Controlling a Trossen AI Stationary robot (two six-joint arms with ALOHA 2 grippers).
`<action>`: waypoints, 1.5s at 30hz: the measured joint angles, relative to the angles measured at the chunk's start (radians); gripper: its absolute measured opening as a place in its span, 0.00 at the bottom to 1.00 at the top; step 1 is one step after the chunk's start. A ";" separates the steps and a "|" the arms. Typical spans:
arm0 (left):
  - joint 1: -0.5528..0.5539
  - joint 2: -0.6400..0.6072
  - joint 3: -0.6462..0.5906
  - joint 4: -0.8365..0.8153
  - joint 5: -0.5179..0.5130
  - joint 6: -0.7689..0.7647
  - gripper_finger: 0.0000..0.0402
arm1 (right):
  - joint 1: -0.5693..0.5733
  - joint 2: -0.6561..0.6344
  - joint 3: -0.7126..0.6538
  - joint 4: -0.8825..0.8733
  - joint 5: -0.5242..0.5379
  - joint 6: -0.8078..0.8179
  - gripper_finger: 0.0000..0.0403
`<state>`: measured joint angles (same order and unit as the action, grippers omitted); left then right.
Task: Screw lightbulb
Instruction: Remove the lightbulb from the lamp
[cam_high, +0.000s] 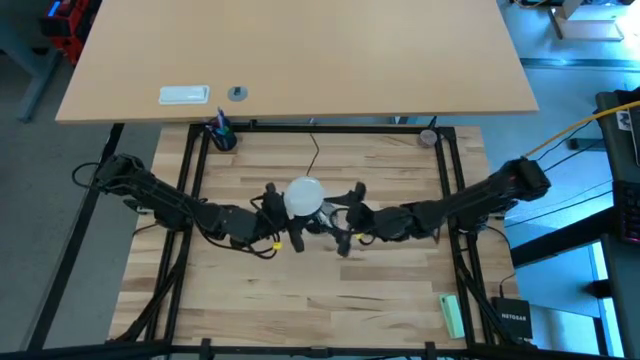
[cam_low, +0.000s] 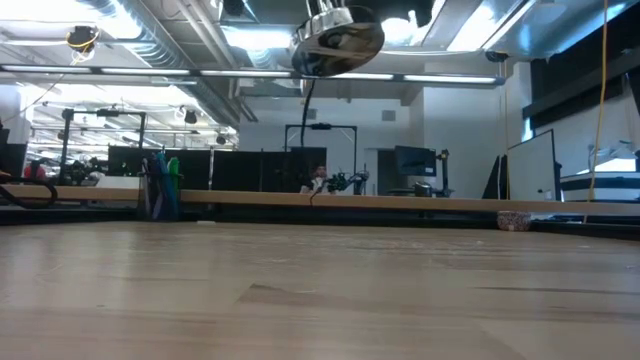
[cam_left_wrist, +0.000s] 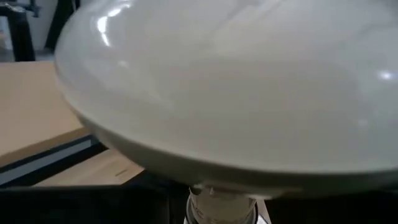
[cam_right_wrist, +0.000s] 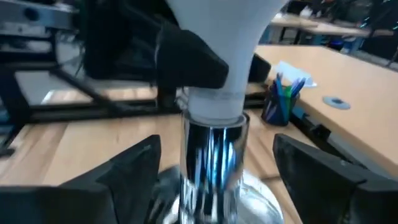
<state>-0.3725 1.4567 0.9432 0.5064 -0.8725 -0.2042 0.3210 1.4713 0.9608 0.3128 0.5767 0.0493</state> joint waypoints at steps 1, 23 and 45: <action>0.001 0.000 0.000 0.000 -0.005 -0.007 0.36 | -0.005 0.019 -0.002 0.045 0.007 -0.007 0.76; -0.002 0.000 0.000 0.003 0.478 0.142 0.36 | -0.035 0.058 0.105 -0.153 -0.615 -0.060 0.42; 0.005 0.000 -0.001 0.002 0.471 0.185 0.36 | -0.094 -0.099 0.106 -0.449 -0.614 0.129 0.95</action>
<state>-0.3676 1.4563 0.9424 0.5080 -0.4019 -0.0192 0.2267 1.3718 1.0671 -0.1358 -0.0378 0.1778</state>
